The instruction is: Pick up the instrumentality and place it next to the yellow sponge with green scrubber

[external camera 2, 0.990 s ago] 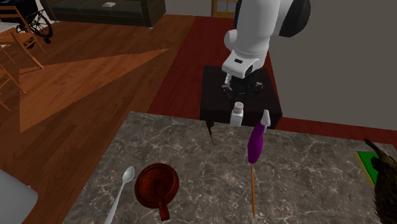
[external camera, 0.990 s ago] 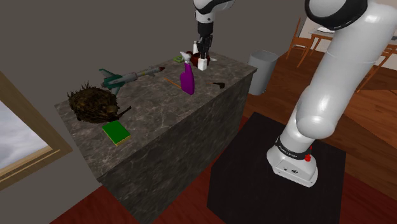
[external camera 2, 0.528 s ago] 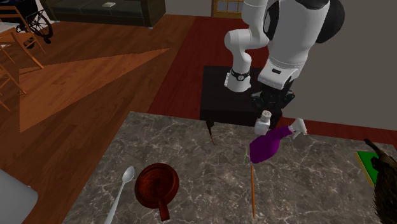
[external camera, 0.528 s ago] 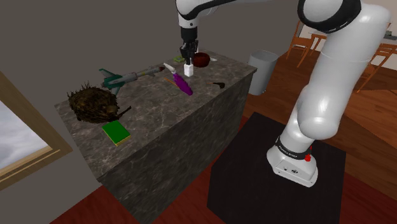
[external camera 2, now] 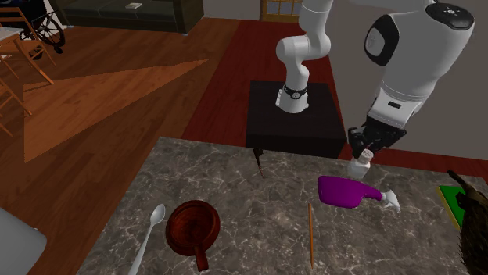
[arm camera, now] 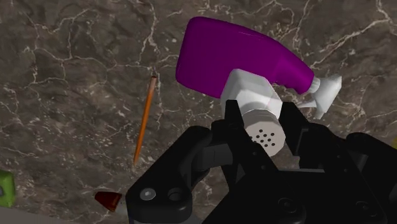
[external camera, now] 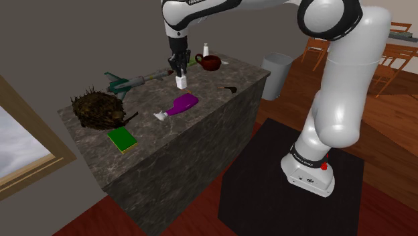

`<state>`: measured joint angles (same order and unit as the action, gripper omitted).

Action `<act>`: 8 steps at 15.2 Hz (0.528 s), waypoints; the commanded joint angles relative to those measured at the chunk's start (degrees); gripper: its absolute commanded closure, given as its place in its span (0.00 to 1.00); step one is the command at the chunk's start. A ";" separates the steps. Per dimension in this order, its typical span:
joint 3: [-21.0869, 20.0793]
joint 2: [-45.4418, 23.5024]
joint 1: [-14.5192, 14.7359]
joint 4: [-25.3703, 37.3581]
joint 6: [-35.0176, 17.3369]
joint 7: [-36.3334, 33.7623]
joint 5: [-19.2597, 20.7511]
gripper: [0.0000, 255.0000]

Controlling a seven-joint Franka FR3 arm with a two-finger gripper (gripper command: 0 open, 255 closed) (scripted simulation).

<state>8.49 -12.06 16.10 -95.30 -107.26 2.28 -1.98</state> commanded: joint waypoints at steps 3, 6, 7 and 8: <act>-1.70 -4.34 2.46 5.82 1.43 -4.32 -0.14 1.00; -2.80 -8.40 4.23 11.13 2.65 -7.31 -0.20 1.00; -3.13 -9.89 4.82 13.14 3.17 -8.28 -0.21 1.00; -3.45 -11.45 5.40 15.29 3.75 -9.23 -0.21 1.00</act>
<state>5.42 -22.12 20.78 -81.74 -103.84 -5.78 -2.23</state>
